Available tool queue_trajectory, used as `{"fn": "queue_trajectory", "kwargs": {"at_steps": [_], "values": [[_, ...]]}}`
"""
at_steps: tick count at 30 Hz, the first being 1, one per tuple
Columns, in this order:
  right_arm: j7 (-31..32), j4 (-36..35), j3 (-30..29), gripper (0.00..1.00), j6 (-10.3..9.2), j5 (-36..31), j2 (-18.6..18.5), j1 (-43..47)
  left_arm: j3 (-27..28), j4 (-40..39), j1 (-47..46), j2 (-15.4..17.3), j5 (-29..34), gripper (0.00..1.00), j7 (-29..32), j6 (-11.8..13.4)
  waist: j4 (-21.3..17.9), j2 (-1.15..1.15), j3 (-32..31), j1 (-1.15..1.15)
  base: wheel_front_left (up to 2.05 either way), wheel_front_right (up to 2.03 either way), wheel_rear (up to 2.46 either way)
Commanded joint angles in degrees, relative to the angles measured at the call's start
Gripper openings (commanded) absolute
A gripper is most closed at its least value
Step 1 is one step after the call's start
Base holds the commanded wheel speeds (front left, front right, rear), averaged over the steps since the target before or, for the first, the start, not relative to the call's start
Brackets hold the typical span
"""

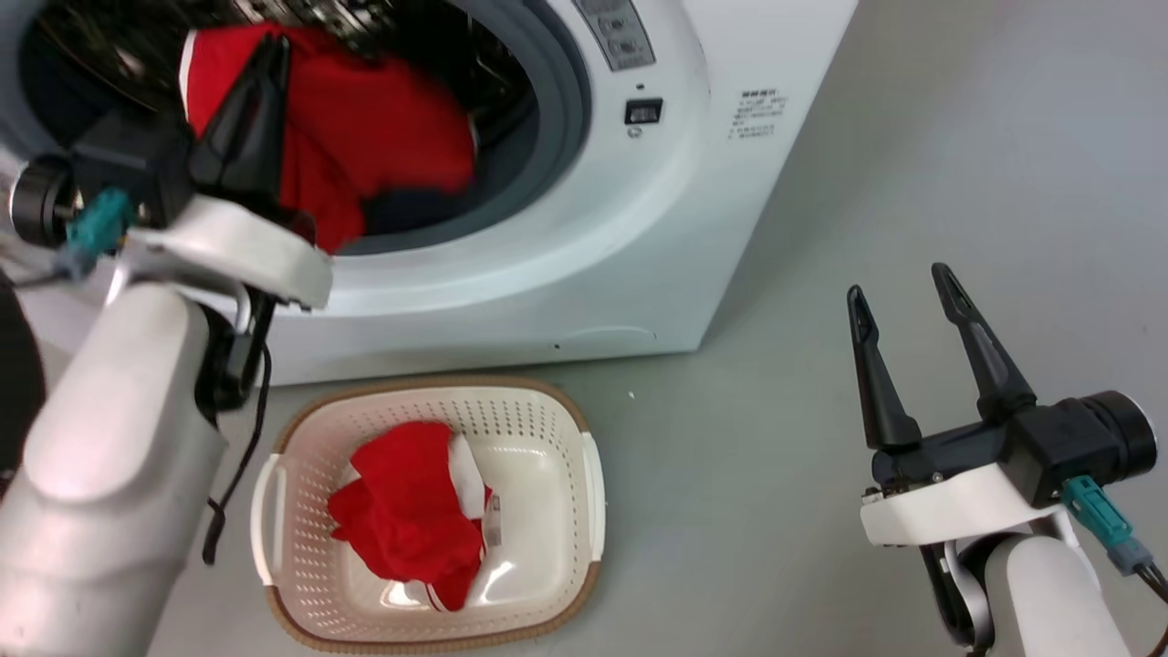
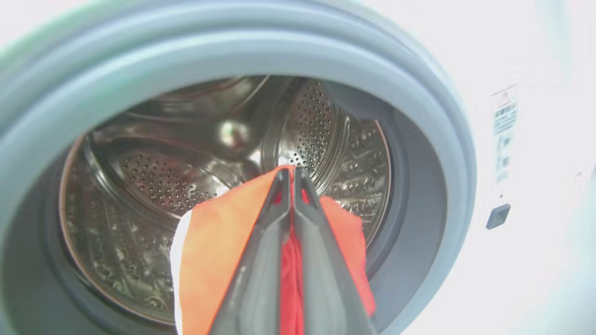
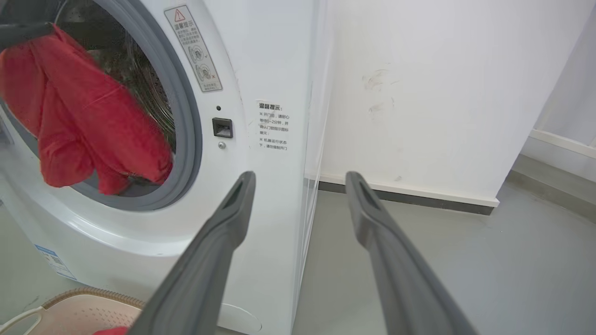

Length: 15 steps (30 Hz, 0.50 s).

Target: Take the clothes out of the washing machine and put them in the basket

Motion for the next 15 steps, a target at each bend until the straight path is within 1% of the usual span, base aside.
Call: {"fn": "queue_trajectory", "kwargs": {"at_steps": [1, 5, 9, 15], "values": [[-0.14, 0.27, -0.03, 1.0, -0.06, -0.39, 0.07, 0.9, 0.67, -2.44, 2.13, 0.37, 0.76, 0.0, -0.22, 0.52, 1.11, 0.0, -2.05, 0.01, 0.0, 0.0, 0.0], [-0.14, 0.58, -0.17, 1.0, -0.06, -0.6, 0.08, 1.96, 2.61, -11.43, 7.83, 0.87, 2.31, 0.0, -0.2, 2.08, 2.08, 0.0, -4.41, 0.01, 0.0, 0.0, 0.0], [-0.14, 0.88, -0.61, 1.0, -0.06, -0.58, 0.08, 3.1, 3.22, -19.2, 12.87, 1.88, 2.45, 0.0, 0.12, 3.49, 3.15, 0.0, -6.22, 0.01, 0.0, 0.0, 0.0], [-0.14, 1.04, -1.17, 1.0, -0.06, -0.74, 0.08, 3.81, 2.32, -28.57, 20.26, 4.22, 1.31, 0.0, 5.91, 5.55, 4.16, 0.0, -7.2, 0.01, 0.0, 0.0, 0.0]]}}
